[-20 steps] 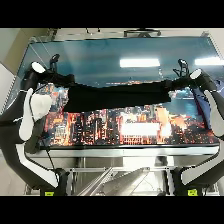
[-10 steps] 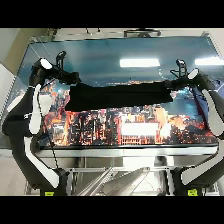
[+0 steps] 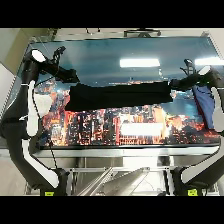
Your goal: Fold the shirts.
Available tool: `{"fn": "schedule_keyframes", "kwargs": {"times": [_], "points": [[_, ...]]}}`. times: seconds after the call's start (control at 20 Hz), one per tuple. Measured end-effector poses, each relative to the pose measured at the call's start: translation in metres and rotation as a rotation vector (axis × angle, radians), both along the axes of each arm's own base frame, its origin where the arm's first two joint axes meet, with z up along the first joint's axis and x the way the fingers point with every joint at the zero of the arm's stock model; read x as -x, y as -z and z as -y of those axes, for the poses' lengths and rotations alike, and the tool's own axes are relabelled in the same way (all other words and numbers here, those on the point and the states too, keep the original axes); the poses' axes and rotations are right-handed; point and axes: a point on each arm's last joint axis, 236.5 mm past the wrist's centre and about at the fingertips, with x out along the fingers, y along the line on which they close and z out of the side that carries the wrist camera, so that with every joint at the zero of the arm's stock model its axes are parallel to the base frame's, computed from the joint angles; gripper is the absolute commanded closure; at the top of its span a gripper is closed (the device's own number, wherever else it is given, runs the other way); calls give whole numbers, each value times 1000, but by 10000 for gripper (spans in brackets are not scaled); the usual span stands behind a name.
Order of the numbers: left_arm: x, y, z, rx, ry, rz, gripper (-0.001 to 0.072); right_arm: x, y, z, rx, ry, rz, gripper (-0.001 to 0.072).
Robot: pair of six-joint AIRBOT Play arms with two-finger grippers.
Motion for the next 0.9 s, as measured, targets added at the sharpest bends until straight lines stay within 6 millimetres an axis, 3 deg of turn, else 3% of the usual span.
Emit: {"fn": "schedule_keyframes", "kwargs": {"times": [0.15,0.3,0.35,0.45,0.5,0.55,0.65,0.8,0.9], "points": [[14,-1,5,1,8,-18,458,4,12,-12,-109,-8,-30,194],[21,-4,20,7,24,-8,459,0,19,-29,-212,-6,-28,467],[22,-3,26,7,31,-2,459,0,22,-34,-239,-10,-33,688],[23,-2,44,8,58,11,461,0,27,-41,-279,-14,-40,691],[24,-1,54,9,72,18,532,0,27,-43,-292,-18,-39,692],[24,2,66,11,87,23,671,-1,26,-45,-298,-24,-37,691],[27,14,93,9,127,26,690,2,19,-46,-298,-52,-38,692],[35,45,149,27,198,17,690,4,-27,-57,-340,-111,1,692],[39,67,191,58,231,19,690,10,-72,-69,-379,-161,42,691]]}}
